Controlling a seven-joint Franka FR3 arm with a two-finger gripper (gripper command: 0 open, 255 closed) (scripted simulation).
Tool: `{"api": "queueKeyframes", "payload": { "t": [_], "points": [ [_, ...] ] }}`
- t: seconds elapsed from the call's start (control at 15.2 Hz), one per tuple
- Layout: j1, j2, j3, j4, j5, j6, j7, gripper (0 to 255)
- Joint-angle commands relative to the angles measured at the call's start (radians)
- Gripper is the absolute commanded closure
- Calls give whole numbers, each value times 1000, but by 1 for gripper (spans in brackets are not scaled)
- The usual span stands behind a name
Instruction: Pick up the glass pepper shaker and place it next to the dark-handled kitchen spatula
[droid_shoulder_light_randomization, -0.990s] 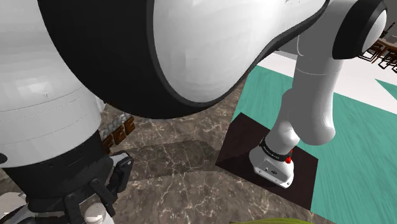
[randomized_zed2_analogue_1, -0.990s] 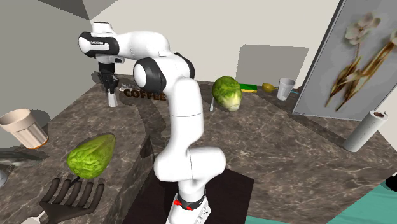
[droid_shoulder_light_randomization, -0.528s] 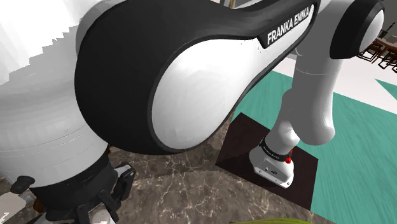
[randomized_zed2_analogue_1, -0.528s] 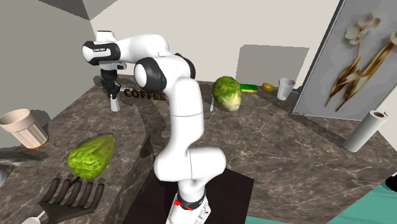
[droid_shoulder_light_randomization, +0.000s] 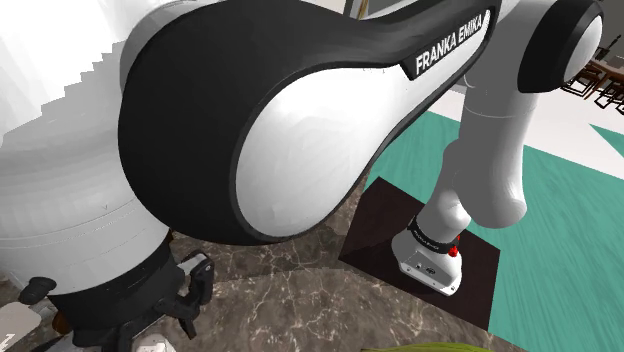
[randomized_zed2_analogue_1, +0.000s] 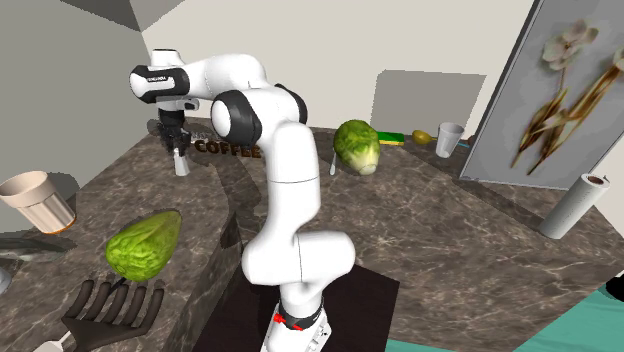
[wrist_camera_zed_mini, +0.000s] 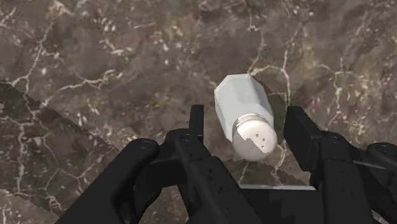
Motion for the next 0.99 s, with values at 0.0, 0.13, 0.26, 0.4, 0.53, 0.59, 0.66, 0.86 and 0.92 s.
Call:
{"api": "queueKeyframes", "payload": {
  "t": [0.0, 0.13, 0.26, 0.4, 0.53, 0.59, 0.66, 0.86, 0.92],
  "points": [
    [0, 0, 0, 0, 0, 0, 0, 0],
    [0, 0, 0, 0, 0, 0, 0, 0],
    [0, 0, 0, 0, 0, 0, 0, 0],
    [-1, -5, 2, 61, 4, -65, -3, 0],
    [2, -4, 2, 124, 4, -126, -3, 0],
    [2, -4, 2, 124, 4, -126, -3, 0],
    [2, -4, 2, 124, 4, -126, -3, 0],
    [2, -4, 2, 124, 4, -126, -3, 0],
    [2, -4, 2, 124, 4, -126, -3, 0]
  ]
}}
